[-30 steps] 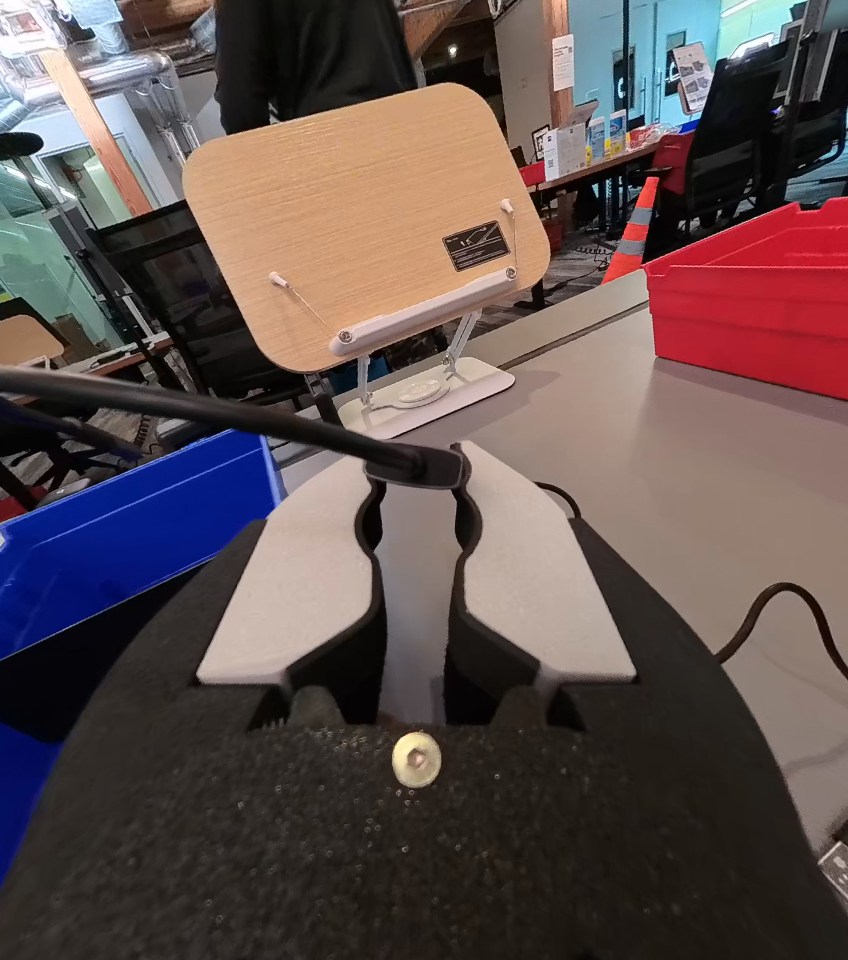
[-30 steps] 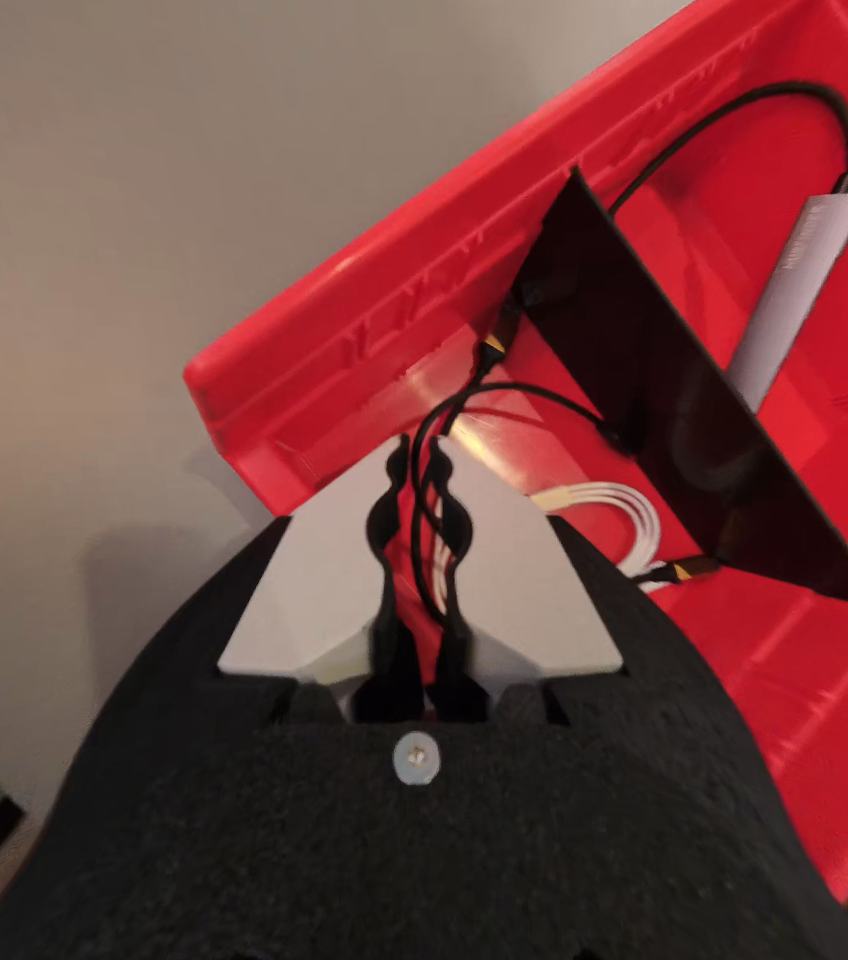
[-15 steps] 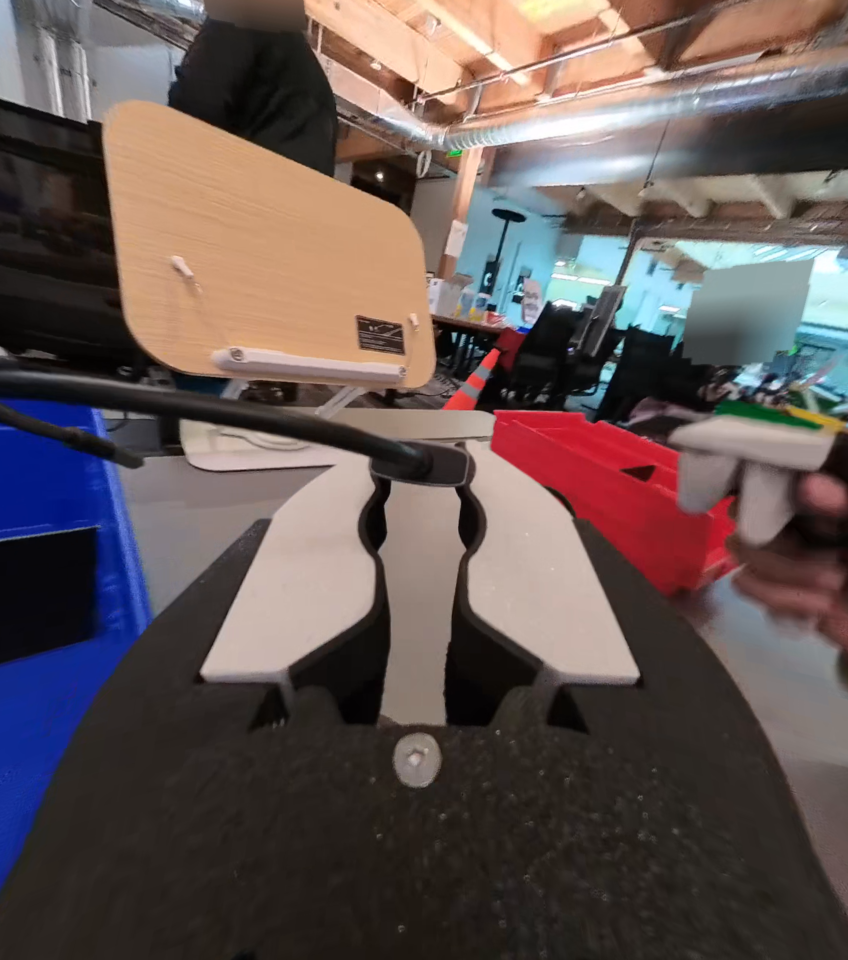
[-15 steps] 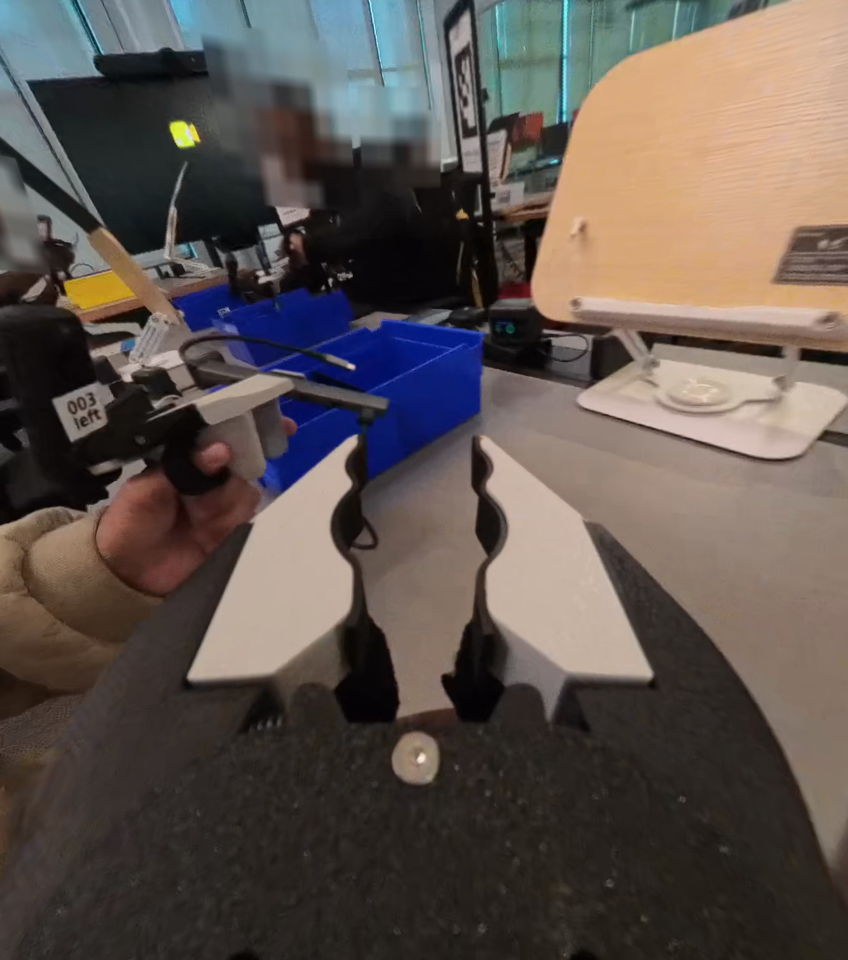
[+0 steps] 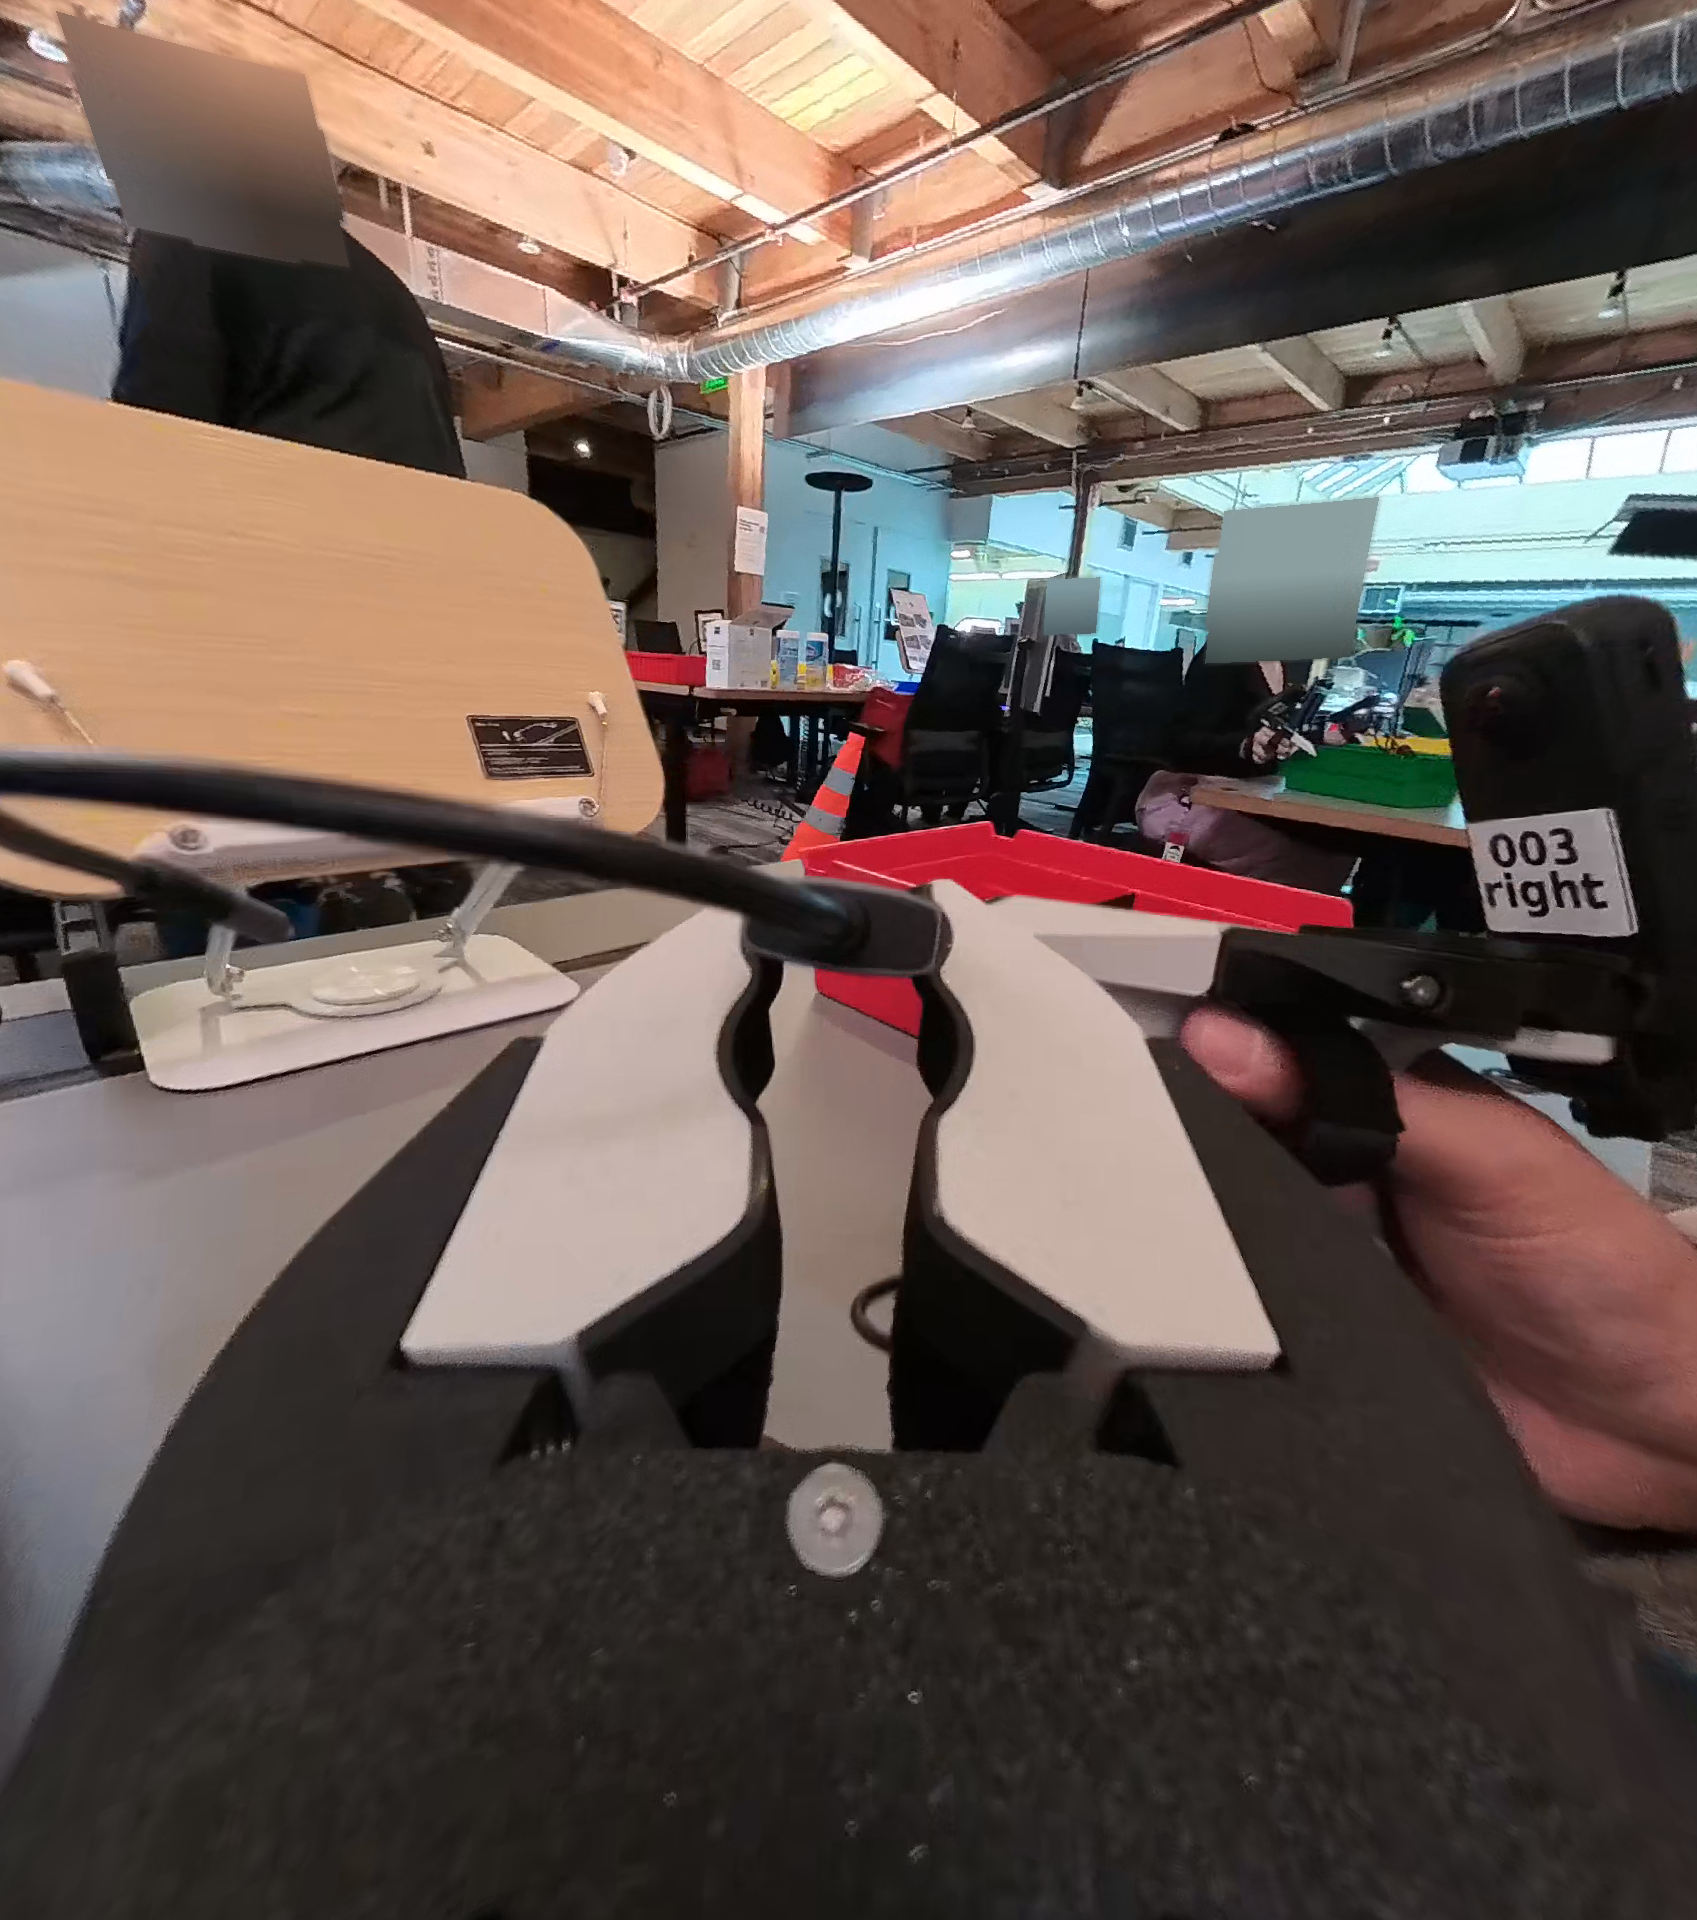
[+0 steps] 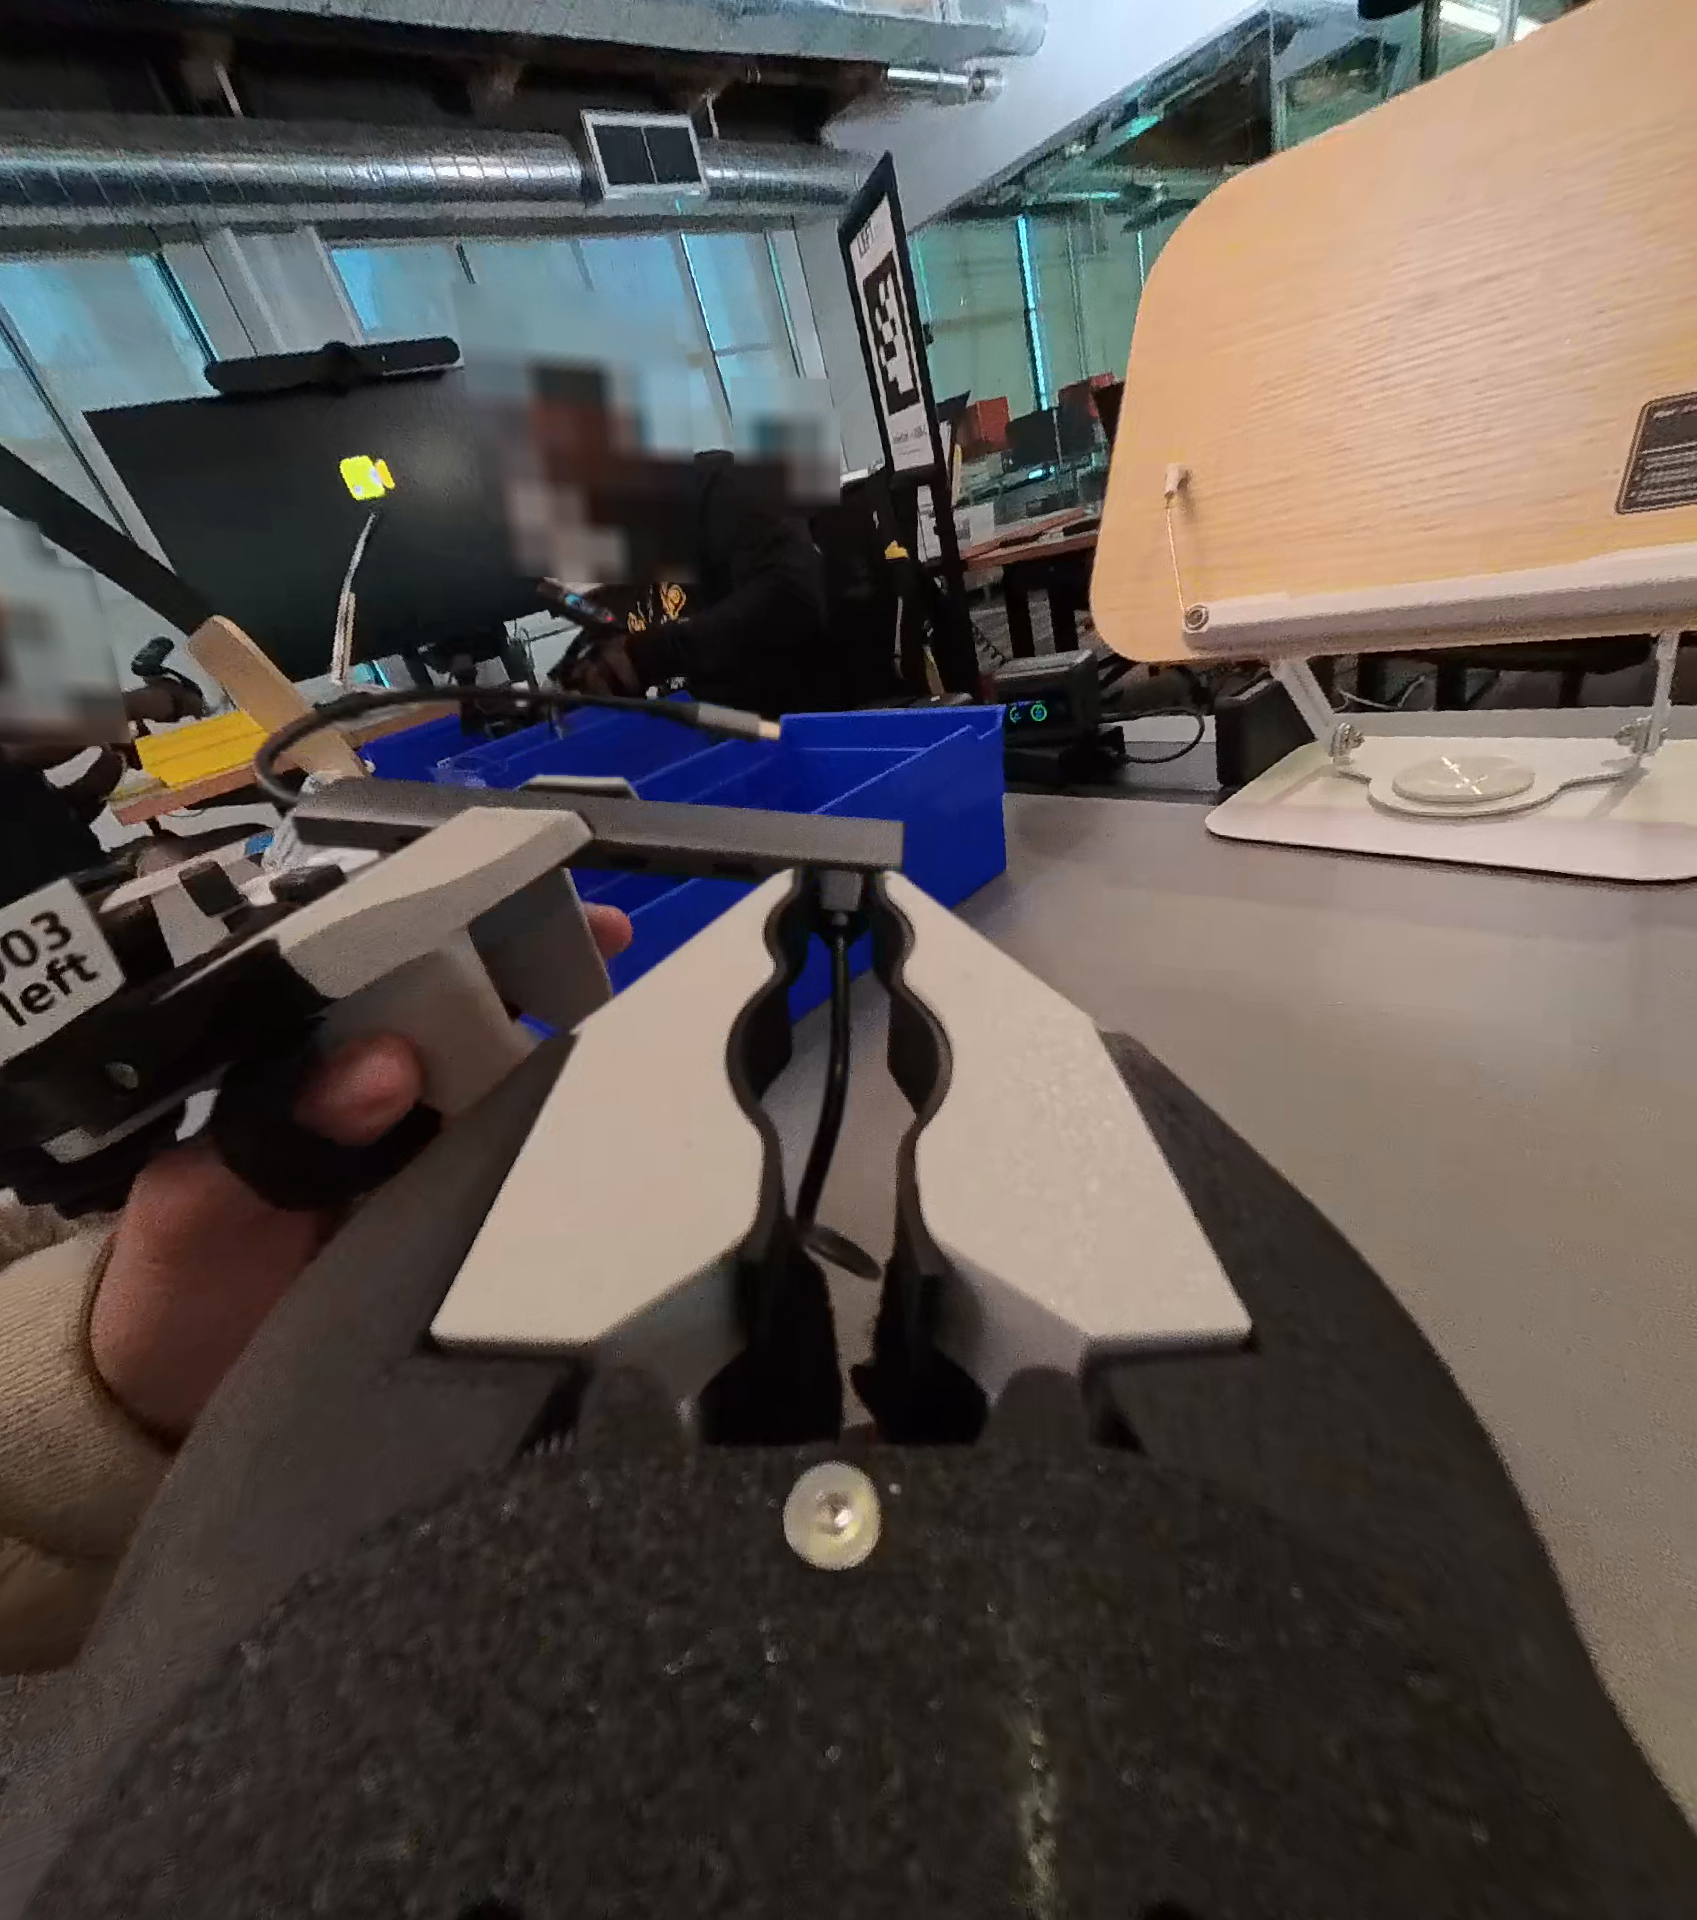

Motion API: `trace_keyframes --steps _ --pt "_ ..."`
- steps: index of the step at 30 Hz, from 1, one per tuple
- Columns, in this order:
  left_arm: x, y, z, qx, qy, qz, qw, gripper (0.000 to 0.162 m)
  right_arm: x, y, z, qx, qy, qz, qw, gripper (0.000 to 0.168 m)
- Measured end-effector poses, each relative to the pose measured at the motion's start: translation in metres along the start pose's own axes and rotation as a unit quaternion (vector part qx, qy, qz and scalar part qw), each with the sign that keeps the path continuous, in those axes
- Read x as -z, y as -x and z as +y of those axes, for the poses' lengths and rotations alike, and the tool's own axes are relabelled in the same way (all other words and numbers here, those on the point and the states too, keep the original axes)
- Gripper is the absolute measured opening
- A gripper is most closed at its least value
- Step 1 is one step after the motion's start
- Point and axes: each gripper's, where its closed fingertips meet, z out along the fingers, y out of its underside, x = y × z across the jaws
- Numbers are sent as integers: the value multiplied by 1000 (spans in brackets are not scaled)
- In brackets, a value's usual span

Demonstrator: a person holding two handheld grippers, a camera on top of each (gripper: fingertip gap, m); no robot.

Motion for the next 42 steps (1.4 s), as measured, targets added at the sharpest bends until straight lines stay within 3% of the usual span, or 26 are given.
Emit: trace_keyframes --steps 3,5,7,10,16,18,20,23,26,30,33,38,42 --pt "-1 0 2 -36 7 -8 999 24 1 -2 3 -8 10 -1 1000 9" --pt "3 26 0 -97 19 -98 990 24 3 -4 1 -7 6 7 1000 9" --pt "14 60 -13 -83 0 -153 985 24 7 -5 -2 -5 1 10 1000 9" --pt "24 77 -22 -77 -12 -148 986 24 8 -5 -4 0 15 -14 1000 8" --pt "16 67 1 -70 34 -108 991 24 14 -28 -24 54 84 -39 994 9" --pt "14 68 6 -69 41 -105 991 24 17 -31 -5 93 149 -55 983 9" --pt "13 70 8 -66 48 -103 991 24 21 -2 12 131 179 -130 966 9" --pt "13 75 11 -58 53 -105 991 24 30 45 69 177 285 -222 916 9" --pt "13 80 14 -47 59 -108 991 24 26 52 123 238 352 -195 884 10" --pt "14 81 16 -45 64 -106 991 24 22 51 160 200 403 -168 877 13" --pt "15 82 16 -46 65 -106 991 24 18 43 148 168 395 -163 888 28" --pt "17 86 17 -40 67 -106 991 24 17 19 79 132 317 -135 929 39" --pt "16 86 19 -31 68 -101 992 24 31 27 48 123 295 -159 934 42"
